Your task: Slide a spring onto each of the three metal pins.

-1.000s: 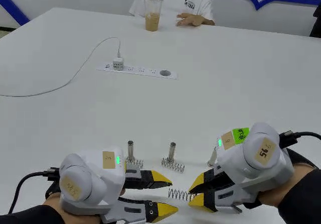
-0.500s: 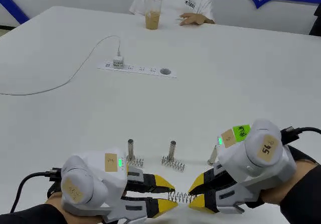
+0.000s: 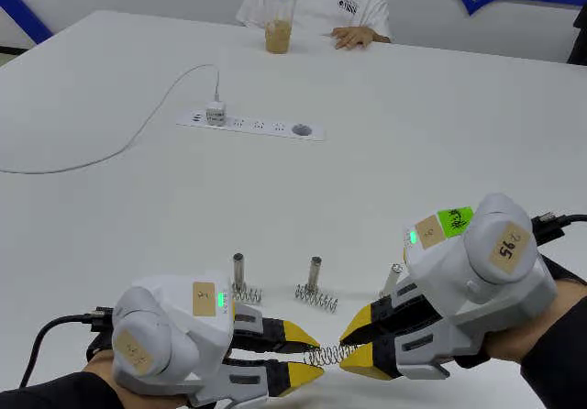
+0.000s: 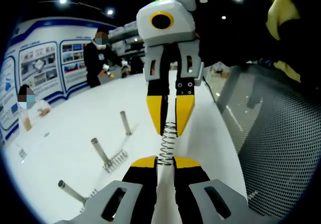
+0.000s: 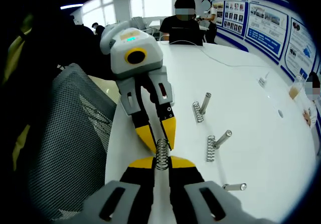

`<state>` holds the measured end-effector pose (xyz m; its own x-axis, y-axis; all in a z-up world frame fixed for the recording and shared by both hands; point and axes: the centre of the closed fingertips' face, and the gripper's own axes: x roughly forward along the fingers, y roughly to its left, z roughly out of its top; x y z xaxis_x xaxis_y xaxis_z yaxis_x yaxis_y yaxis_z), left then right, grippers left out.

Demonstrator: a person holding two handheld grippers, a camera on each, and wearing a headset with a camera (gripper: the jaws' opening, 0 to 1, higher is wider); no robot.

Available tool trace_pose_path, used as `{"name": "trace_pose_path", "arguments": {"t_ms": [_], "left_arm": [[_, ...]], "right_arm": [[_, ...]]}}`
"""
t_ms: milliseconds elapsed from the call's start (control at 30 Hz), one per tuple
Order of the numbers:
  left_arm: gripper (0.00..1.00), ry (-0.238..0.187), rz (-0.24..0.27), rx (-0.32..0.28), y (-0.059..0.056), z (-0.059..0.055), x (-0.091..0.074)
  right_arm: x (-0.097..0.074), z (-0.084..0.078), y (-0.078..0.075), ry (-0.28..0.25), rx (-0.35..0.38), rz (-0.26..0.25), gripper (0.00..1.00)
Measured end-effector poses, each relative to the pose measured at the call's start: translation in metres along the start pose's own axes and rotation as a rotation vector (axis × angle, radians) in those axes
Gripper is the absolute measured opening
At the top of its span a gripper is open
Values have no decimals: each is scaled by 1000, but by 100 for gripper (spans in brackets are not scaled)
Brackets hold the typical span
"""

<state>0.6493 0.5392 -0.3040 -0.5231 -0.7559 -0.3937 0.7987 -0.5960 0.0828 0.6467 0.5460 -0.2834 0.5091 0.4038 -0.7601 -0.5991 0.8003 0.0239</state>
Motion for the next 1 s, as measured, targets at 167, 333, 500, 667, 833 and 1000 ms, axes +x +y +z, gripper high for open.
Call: {"name": "trace_pose_path", "arguments": {"t_ms": [167,333,500,667,833,1000], "left_arm": [[11,0,-2,0,-1,0,0],[11,-1,-4,-4,-1,1,1],[11,-5,-10,-3,-3,2,2],[11,-9,-12,-4,-5,3,2],[11,-8,-15,-4,-6,3,3],[11,-16,-13,-7,-6,4,2]], "right_arm": [[-2,9,0,-21,-13,-6,12],[-2,17,1,-37,-28,-11,12],[-1,26,3,-50,-44,-15,12],[1,31,5,-58,-53,-15,12],[3,32,6,-54,-55,-10,12],[3,29,7,-45,-39,-8,15]]}}
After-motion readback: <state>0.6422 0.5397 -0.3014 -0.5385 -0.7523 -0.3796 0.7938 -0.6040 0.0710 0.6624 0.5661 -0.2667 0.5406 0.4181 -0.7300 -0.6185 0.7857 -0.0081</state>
